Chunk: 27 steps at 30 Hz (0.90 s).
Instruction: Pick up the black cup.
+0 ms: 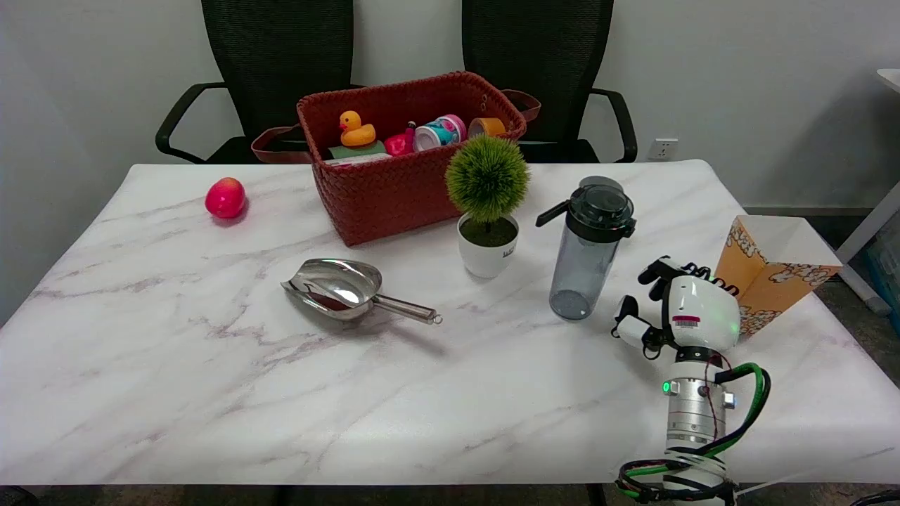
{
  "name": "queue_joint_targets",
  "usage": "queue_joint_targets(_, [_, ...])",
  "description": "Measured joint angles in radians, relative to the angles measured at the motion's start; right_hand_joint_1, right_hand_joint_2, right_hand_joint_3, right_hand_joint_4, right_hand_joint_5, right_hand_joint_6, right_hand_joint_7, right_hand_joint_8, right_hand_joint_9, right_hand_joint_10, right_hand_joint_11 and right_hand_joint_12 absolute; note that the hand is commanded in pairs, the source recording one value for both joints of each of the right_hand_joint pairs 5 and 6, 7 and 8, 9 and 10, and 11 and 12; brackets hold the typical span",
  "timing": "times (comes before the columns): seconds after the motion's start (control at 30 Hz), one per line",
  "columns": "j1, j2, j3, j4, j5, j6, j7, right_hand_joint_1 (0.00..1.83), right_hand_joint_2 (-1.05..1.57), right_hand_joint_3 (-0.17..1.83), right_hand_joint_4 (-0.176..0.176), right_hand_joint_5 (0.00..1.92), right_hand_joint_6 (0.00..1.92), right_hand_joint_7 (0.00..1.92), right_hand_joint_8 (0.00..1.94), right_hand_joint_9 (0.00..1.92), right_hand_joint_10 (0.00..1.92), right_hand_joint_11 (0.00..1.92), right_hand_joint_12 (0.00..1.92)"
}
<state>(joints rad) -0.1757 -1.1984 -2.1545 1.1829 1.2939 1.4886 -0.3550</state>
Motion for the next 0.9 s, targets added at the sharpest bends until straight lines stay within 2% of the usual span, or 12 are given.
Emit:
queue_joint_targets(0.2, [0.001, 0.001, 0.0, 0.004, 0.002, 0.001, 0.0, 1.05, 0.6, 0.99, 0.0, 0.83, 0.83, 1.06, 1.06, 0.95, 0.95, 0.72, 0.72])
queue_joint_targets(0.23, [0.001, 0.002, 0.0, 0.005, 0.002, 0.001, 0.0, 1.05, 0.59, 0.99, 0.0, 0.76, 0.76, 1.05, 1.05, 0.95, 0.95, 0.72, 0.72])
queue_joint_targets(0.27, [0.001, 0.002, 0.0, 0.005, 0.002, 0.001, 0.0, 1.05, 0.59, 0.98, 0.0, 0.6, 0.6, 1.05, 1.05, 0.94, 0.94, 0.72, 0.72])
queue_joint_targets(0.43, [-0.001, 0.004, 0.0, 0.008, 0.002, 0.007, 0.0, 1.07, 0.57, 0.96, 0.0, 0.34, 0.34, 1.03, 1.03, 0.88, 0.88, 0.71, 0.71])
queue_joint_targets(0.7, [-0.01, 0.004, 0.0, 0.011, 0.0, 0.018, 0.0, 1.09, 0.49, 0.99, 0.0, 0.29, 0.29, 0.96, 0.96, 0.78, 0.78, 0.69, 0.69])
queue_joint_targets(0.77, [-0.012, 0.004, -0.001, 0.011, 0.0, 0.022, 0.0, 1.08, 0.39, 1.03, 0.0, 0.3, 0.3, 0.92, 0.92, 0.72, 0.72, 0.68, 0.68])
queue_joint_targets(0.9, [-0.016, 0.004, -0.003, 0.013, -0.001, 0.029, 0.0, 1.05, 0.21, 0.97, 0.0, 0.29, 0.29, 0.81, 0.81, 0.67, 0.67, 0.61, 0.61])
